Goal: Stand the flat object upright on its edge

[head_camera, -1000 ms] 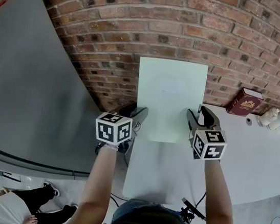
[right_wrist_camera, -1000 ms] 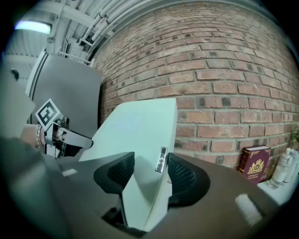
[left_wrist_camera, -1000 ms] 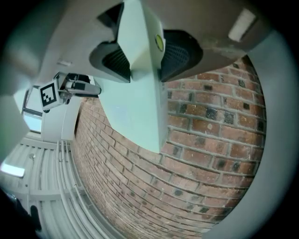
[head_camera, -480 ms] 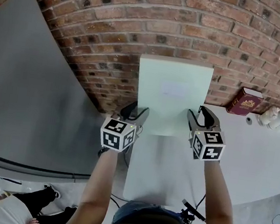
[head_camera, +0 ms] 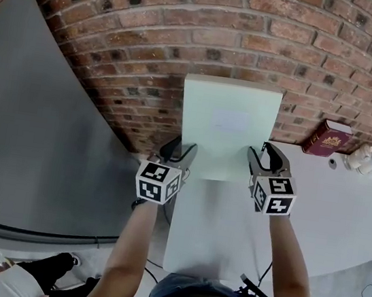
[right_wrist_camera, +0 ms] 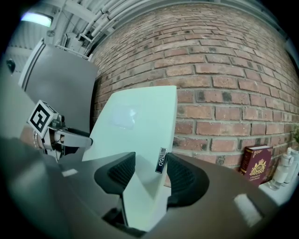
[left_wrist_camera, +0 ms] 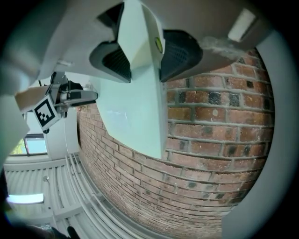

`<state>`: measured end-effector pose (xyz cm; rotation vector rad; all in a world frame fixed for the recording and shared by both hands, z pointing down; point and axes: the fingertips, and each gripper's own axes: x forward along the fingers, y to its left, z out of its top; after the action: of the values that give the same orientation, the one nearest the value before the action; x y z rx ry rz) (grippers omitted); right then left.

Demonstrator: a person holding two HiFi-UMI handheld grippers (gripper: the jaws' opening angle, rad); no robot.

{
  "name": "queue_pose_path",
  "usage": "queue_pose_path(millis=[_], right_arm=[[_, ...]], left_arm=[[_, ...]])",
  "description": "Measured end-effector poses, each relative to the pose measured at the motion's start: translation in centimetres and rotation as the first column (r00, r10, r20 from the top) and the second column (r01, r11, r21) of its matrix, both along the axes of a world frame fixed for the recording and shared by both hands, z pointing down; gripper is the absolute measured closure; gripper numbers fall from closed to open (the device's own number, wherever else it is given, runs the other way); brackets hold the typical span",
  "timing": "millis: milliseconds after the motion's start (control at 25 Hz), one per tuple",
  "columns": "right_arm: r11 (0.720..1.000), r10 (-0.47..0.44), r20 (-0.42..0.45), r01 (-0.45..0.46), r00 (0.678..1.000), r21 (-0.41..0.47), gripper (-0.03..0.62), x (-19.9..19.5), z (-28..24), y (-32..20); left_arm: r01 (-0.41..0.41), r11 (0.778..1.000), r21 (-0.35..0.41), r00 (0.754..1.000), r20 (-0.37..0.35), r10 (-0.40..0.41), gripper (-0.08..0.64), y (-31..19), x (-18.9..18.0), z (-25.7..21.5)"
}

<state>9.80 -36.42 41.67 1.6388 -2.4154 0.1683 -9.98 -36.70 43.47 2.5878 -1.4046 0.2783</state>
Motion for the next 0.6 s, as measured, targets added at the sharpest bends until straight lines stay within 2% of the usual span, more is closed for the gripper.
queue_pose_path(millis=[600], right_arm=[[0.999, 0.039, 0.019, -0.039, 0.999, -0.019, 0.393, 0.2, 2.2, -4.4]], left_arm=[[0.011, 1.000, 0.003, 1.000, 0.012, -0.011, 0.351, -4.4, 0.2, 2.1]])
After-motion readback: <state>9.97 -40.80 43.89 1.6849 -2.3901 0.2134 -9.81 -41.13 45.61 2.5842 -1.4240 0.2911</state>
